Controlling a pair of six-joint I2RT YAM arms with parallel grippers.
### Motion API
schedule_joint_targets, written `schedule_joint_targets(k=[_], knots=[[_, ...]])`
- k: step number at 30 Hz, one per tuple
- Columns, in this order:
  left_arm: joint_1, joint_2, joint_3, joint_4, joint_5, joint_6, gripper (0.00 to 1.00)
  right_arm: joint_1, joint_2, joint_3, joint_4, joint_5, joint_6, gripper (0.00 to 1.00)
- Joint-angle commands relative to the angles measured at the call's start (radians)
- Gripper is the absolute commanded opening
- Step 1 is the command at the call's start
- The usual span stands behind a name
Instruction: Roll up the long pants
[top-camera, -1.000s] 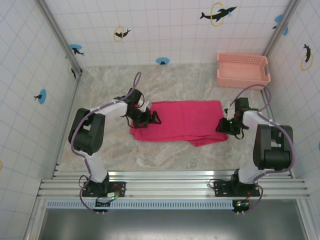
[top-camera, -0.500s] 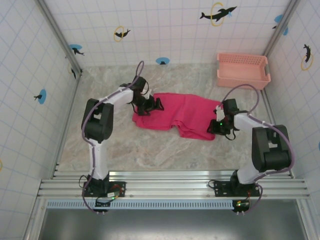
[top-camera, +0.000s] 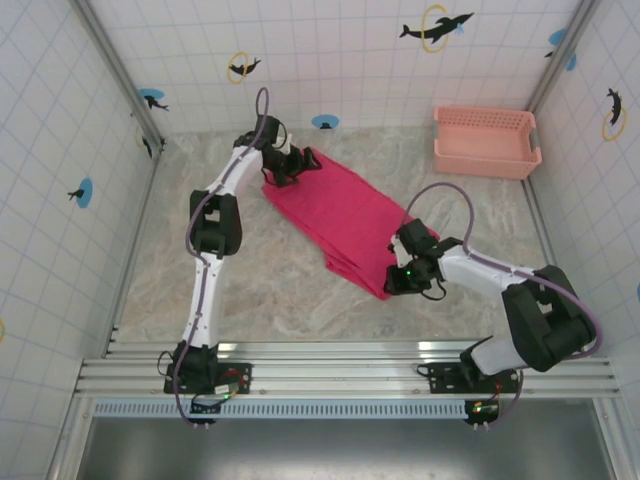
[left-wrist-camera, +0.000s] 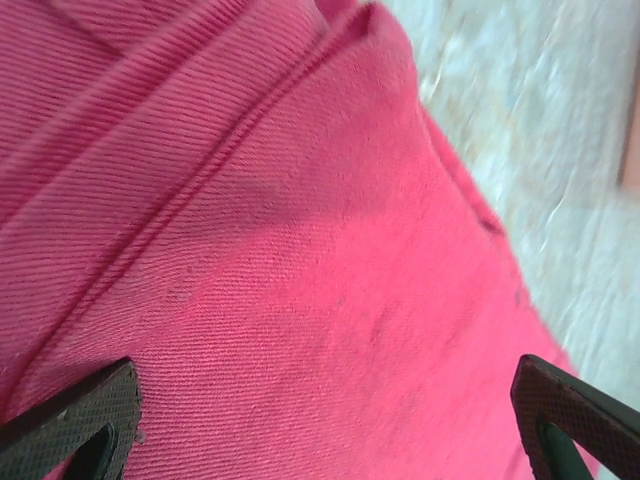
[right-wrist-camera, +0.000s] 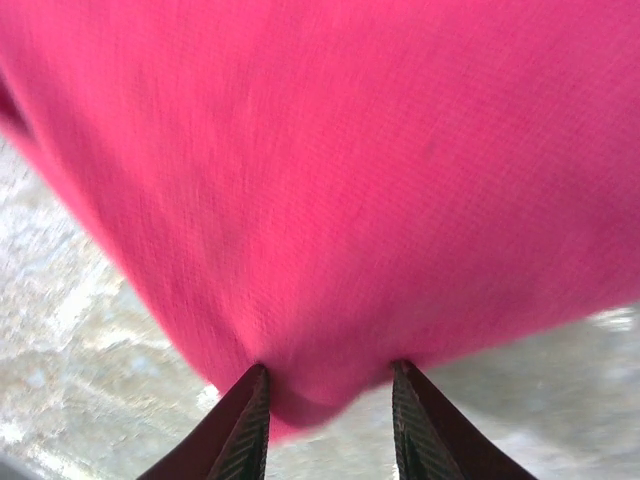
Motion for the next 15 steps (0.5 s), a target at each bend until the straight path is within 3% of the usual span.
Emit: schedule_joint_targets(k=[1,4,8,11,15], knots=[[0.006,0.126,0.029,0.135,0.026,-0.177,0.98,0.098,0.041,0.026,-0.008,0.044,0.098,0.36],[0.001,0.172,0.029,0.245,0.061,-0.275,0.98,0.202,0.106,0.086,0.03,0.055,0.153,0.36],[-0.011,0.199,0.028,0.308,0.072,-0.306,0.97,0.313,0.249,0.229,0.054,0.049,0.154,0.36],[-0.01,0.206,0.019,0.346,0.073,-0.317,0.98,0.352,0.332,0.368,-0.03,0.044,0.095,0.37],[-0.01,0.225,0.026,0.421,0.087,-0.372,0.97,0.352,0.291,0.443,-0.114,0.077,0.022,0.41]])
